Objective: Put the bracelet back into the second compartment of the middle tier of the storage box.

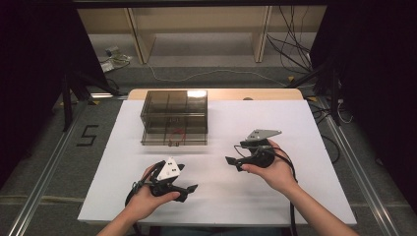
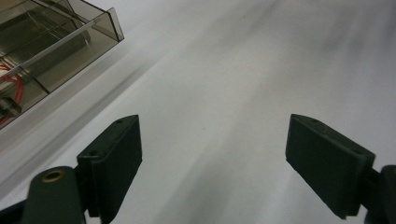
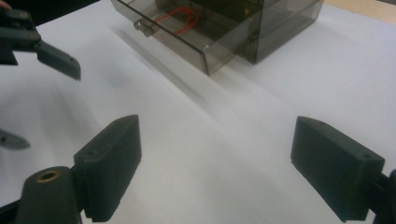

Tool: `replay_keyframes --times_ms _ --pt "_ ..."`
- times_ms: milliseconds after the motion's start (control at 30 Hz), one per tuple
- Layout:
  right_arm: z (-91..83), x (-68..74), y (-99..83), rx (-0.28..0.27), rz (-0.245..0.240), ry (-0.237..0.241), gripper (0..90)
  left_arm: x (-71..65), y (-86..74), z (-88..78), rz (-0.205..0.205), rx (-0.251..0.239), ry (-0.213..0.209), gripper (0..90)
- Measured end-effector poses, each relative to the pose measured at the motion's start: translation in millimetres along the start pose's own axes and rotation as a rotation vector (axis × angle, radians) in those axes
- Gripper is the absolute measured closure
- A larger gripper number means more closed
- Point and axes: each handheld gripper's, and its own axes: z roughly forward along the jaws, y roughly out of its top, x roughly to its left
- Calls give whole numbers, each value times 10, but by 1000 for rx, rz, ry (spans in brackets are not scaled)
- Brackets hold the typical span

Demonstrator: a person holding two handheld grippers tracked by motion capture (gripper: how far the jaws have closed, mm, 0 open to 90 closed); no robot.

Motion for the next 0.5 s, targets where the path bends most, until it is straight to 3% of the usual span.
replay_keyframes --times_ms 500 --pt "-383 -13 -451 4 48 -17 169 31 -1 -28 -7 -15 19 188"
